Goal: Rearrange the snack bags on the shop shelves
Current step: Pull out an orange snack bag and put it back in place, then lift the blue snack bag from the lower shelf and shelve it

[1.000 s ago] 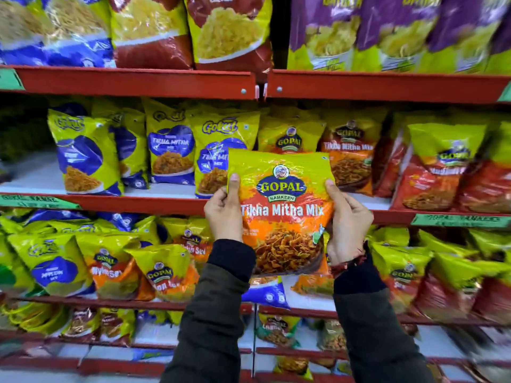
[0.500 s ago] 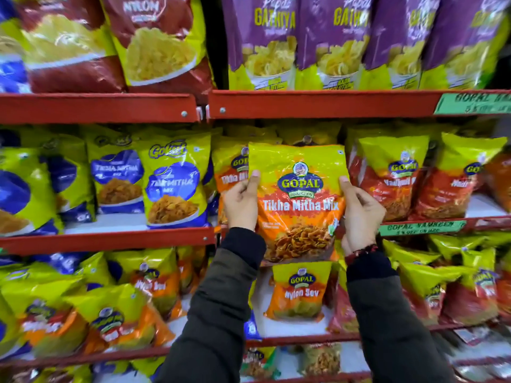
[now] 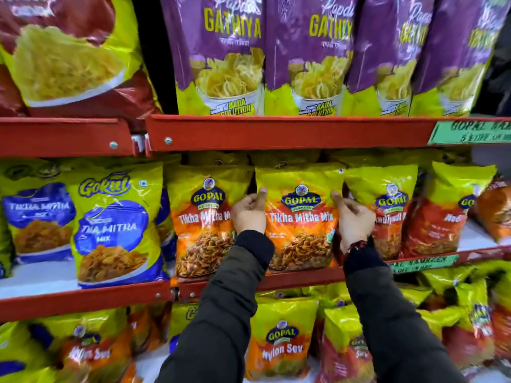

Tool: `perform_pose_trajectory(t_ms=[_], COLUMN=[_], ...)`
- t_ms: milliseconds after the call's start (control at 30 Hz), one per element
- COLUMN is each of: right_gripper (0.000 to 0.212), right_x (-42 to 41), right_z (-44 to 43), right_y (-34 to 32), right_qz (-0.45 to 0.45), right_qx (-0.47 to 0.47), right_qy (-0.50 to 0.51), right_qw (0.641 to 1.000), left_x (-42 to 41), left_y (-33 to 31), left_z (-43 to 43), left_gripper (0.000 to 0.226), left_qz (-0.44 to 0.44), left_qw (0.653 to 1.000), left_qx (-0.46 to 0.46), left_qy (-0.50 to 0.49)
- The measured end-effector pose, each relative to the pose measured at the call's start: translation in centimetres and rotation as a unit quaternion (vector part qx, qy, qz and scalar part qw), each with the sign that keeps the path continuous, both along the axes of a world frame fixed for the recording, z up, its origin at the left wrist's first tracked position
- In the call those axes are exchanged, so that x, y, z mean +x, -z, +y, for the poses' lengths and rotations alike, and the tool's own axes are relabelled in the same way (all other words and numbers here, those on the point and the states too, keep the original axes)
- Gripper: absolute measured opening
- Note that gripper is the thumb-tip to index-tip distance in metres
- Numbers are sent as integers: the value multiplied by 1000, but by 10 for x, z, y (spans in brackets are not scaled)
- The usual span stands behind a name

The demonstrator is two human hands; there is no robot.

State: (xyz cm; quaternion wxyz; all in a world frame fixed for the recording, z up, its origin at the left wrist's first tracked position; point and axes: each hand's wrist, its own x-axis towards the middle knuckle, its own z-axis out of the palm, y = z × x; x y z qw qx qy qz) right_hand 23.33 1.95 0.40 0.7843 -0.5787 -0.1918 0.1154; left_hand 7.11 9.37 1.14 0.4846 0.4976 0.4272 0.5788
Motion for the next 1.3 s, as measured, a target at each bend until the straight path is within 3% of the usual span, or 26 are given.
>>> perform_pose_trajectory(t_ms=[133,200,400,633,800,900,1000,1067,1300], right_gripper=[38,35,41,48,43,36,29,24,26], right_x=[14,16,11,-40,-104,-140,-170,-182,-212], right_z=[15,19,18,-40,-77,-88,-91,-87,-35], right_y=[7,4,-3,14,56,94,136,164,268], right_qz=[-5,-19,-95,-175,-237,-260,-249,-220,-93], right_qx=[-68,-107,-196,-161,-201,-190,-192,-214,-382], right_qy=[-20,-23,-30,-11,11,-33,-131,-191,-369], right_qw=[997,994,976,971,950,946,940,932,842], left_x=[1,1,-2,-43,-84,-115,-148,-167,-220], left_y=[-2,-3,3,23,59,89,131,164,267], left_z=[10,10,-12,-60,-93,-110,-116,-111,-61], left_gripper=[40,44,47,37,26,21,19,29,28], left_qz=[144,177,153,129,168,198,236,270,267], left_qw=[989,984,986,975,967,967,969,963,930], left_qx=[14,15,60,180,188,160,77,8,-255], left_qy=[-12,-13,-11,-1,-25,-27,-2,3,-6])
